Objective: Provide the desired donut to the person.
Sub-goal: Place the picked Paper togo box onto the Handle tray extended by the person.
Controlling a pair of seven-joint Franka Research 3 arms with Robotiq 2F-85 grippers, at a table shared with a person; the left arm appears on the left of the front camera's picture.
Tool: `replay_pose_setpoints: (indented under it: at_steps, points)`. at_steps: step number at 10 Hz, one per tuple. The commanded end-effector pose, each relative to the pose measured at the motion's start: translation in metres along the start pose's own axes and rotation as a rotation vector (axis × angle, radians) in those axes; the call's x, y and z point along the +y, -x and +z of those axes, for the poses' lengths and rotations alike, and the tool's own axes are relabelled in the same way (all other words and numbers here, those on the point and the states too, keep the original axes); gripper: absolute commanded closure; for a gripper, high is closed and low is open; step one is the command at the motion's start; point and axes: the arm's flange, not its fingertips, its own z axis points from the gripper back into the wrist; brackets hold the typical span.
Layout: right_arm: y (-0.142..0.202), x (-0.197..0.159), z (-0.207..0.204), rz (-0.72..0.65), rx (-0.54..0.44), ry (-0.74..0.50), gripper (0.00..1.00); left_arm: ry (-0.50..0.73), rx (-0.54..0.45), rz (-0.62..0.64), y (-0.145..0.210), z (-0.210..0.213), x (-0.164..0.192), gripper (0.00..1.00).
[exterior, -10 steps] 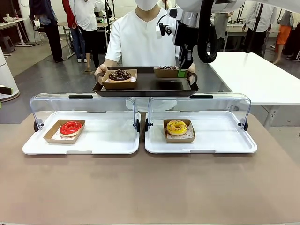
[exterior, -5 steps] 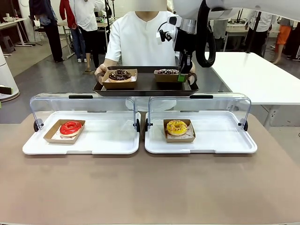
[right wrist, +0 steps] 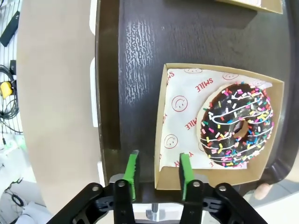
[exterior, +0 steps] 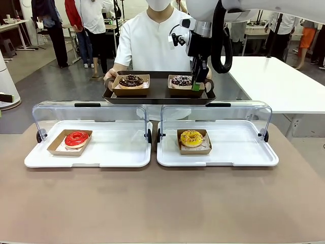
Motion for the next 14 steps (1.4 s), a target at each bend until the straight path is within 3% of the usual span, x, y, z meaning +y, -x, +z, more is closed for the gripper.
replay_pose_setpoints:
  at_steps: [1,2,8,11,14]
  points:
    - [-0.001,-0.003,0.004,0.024,0.020,0.000,0.00,-0.001,-0.011,-0.007,0.000,0.002,-0.001,0.00]
    - [-0.001,-0.004,0.005,0.023,0.020,0.002,0.04,-0.001,-0.011,-0.007,0.000,0.002,-0.001,0.00]
    - [0.007,0.003,0.011,0.025,0.025,-0.003,0.00,-0.001,-0.011,-0.007,0.000,0.002,-0.001,0.00]
    - [0.033,0.059,0.034,0.028,0.080,0.027,0.00,-0.001,-0.011,-0.007,0.000,0.002,-0.001,0.00]
    - [0.112,0.134,0.062,-0.007,0.040,0.074,0.00,-0.001,-0.011,-0.007,0.000,0.002,-0.001,0.00]
